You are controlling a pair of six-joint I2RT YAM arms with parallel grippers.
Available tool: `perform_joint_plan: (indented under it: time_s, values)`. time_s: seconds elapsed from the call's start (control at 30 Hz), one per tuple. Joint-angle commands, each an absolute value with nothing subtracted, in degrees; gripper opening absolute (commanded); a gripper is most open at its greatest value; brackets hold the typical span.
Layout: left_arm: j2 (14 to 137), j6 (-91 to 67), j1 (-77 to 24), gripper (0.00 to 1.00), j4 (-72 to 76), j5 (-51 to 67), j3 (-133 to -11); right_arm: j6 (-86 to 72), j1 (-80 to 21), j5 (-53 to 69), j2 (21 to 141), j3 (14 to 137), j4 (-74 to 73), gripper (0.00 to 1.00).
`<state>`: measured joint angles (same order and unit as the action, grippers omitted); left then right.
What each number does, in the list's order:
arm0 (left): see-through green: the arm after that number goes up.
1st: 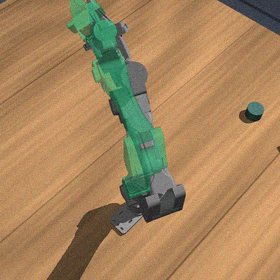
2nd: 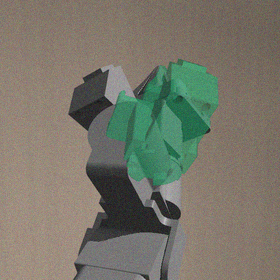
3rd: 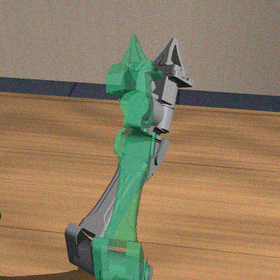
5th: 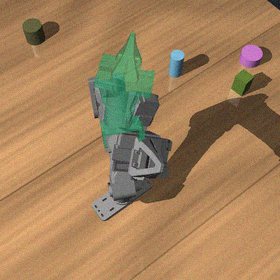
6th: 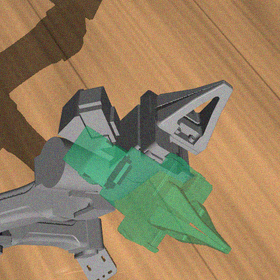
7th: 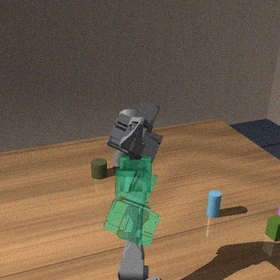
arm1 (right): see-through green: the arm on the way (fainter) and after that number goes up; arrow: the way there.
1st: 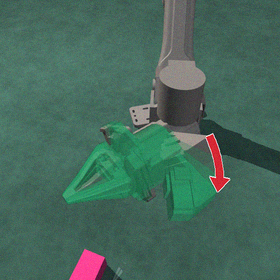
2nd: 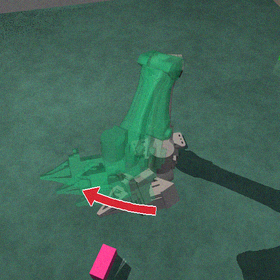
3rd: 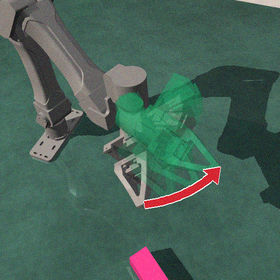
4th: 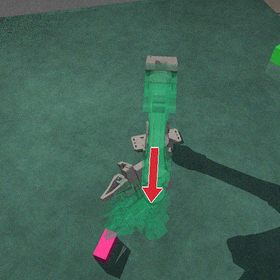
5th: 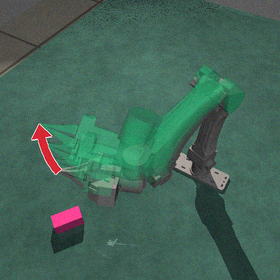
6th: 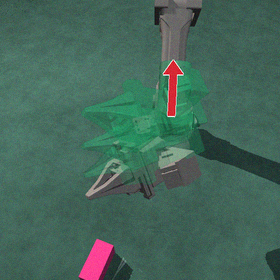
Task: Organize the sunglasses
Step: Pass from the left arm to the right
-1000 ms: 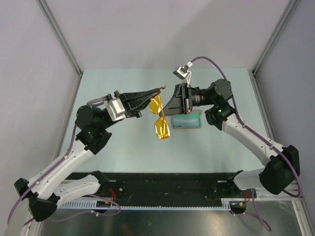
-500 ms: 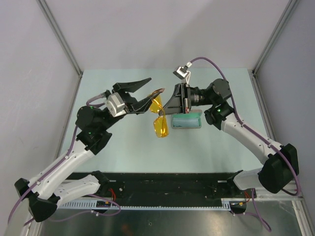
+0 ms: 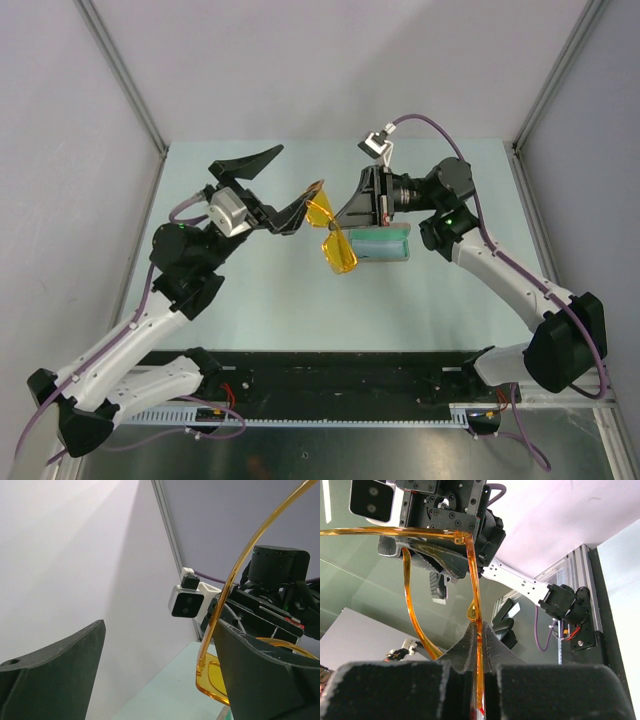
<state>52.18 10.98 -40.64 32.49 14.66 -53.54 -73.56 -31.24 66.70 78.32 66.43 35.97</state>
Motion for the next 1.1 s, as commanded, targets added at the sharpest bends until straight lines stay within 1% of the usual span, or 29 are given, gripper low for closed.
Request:
perform_joint_plan:
  time_s: [0.0, 0.13, 0.33, 0.53, 0.7, 1.07]
  values:
    - [51.86, 13.71, -40.69, 0.94, 29.80, 14.94, -52.47, -75.15, -30.50, 63.37, 77.52, 67.59, 40.08, 0.00]
    - [51.77, 14.68, -40.43, 0.98, 27.78, 16.61, -53.35, -72.86, -30.50, 65.21, 77.78, 67.50, 37.01, 0.00]
    - [52.73, 14.94, -39.82, 1.00, 23.30, 22.06, -56.16, -70.40, -30.59, 66.53, 77.87, 67.59, 34.63, 0.00]
    - [52.56, 16.70, -38.68, 1.00, 18.55, 25.48, -57.56, -68.73, -30.24, 67.67, 76.99, 67.50, 32.96, 0.00]
    - [52.82, 17.05, -35.78, 1.00, 13.55, 31.63, -59.58, -69.87, -30.06, 67.85, 76.82, 67.59, 34.28, 0.00]
    - [51.77, 16.35, -31.03, 1.00, 11.16, 36.04, -60.65, -69.87, -29.97, 67.41, 76.99, 67.59, 33.75, 0.00]
